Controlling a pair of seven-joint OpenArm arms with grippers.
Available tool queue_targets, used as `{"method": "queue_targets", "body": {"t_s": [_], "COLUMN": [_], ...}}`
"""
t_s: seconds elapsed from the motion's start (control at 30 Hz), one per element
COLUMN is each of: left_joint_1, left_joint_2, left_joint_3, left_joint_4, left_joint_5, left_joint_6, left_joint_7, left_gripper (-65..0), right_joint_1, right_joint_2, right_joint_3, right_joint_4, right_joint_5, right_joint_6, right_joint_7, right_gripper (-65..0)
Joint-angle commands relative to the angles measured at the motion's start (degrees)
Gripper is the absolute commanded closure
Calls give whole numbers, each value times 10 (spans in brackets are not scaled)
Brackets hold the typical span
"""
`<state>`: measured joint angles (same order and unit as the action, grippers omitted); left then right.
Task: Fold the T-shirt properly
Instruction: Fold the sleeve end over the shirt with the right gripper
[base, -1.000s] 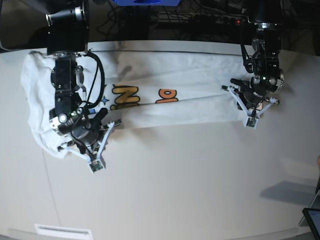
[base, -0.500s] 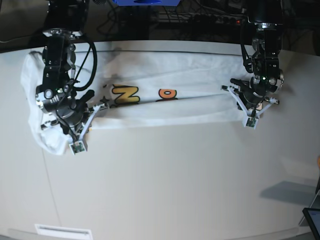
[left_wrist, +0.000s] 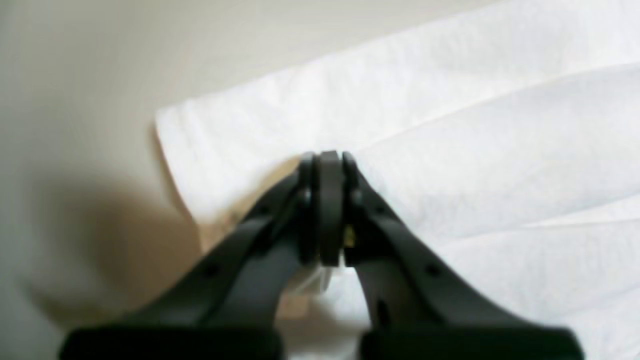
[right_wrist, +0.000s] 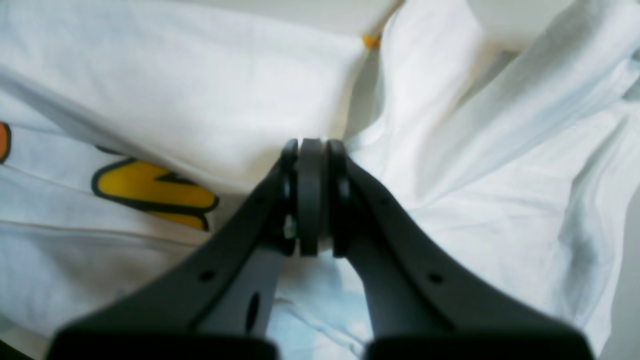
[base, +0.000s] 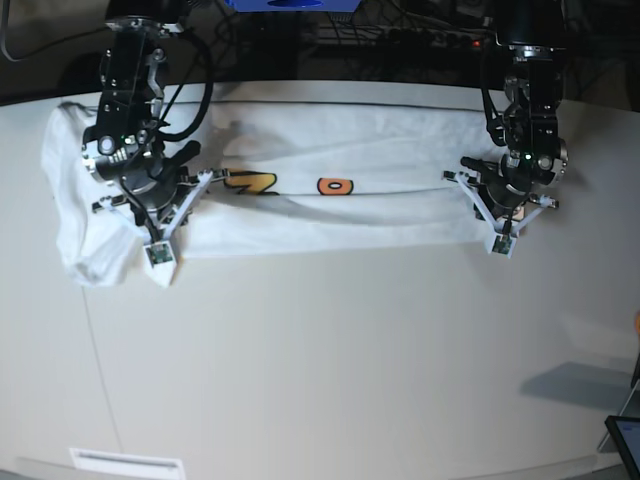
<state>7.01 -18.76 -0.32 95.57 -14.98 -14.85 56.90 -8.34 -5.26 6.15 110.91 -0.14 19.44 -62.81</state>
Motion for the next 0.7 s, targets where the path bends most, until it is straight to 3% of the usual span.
{"method": "queue_targets", "body": {"t_s": [0.0, 0.37, 0.67], "left_joint_1": [-1, -1, -1], "left_joint_2": [-5, -5, -4], "left_joint_3": [1, 1, 2], "left_joint_4": [1, 1, 1], "left_joint_5": [2, 2, 2], "left_joint_6": [0, 0, 0], "left_joint_7": [12, 12, 12], "left_gripper": [0, 0, 0], "right_joint_1": [3, -23, -46], "right_joint_2": [-2, -8, -13], "right_joint_3": [0, 51, 53], "right_joint_4": [14, 28, 30], "right_joint_5": [4, 4, 21], "right_joint_6": [-1, -1, -1], "right_joint_7": [11, 11, 11], "right_gripper": [-3, -3, -3]}}
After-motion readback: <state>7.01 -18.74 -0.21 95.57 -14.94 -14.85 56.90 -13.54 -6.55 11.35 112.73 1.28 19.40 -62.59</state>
